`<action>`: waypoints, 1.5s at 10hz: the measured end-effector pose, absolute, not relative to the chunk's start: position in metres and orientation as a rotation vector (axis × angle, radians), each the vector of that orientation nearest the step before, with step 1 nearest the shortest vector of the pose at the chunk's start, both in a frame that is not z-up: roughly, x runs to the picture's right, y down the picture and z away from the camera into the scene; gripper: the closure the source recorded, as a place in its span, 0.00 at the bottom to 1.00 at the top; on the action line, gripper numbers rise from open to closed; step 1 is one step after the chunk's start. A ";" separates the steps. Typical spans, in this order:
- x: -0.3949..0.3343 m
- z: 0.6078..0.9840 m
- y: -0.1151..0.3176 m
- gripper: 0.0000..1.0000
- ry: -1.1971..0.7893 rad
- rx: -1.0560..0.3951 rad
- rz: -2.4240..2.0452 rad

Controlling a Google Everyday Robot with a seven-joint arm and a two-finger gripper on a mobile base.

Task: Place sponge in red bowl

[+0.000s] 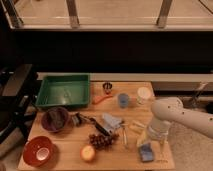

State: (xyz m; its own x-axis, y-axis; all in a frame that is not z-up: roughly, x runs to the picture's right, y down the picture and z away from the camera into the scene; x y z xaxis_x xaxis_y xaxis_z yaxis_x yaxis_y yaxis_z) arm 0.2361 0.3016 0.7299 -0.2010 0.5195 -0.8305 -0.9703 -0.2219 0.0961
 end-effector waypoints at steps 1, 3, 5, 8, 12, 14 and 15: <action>0.235 0.735 0.305 0.27 0.785 -0.832 1.676; 0.231 0.748 0.318 0.27 0.786 -0.874 1.684; 0.225 0.757 0.326 0.36 0.777 -0.918 1.700; 0.224 0.757 0.325 0.66 0.766 -0.920 1.713; 0.224 0.756 0.322 0.99 0.764 -0.921 1.713; 0.221 0.756 0.319 1.00 0.749 -0.917 1.711; 0.213 0.754 0.307 1.00 0.704 -0.909 1.696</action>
State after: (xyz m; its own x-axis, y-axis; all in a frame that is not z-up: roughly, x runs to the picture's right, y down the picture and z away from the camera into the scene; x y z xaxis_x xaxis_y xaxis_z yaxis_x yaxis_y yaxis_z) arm 0.2129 0.3068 0.7536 -0.1733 0.5123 -0.8411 -0.9574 -0.2878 0.0220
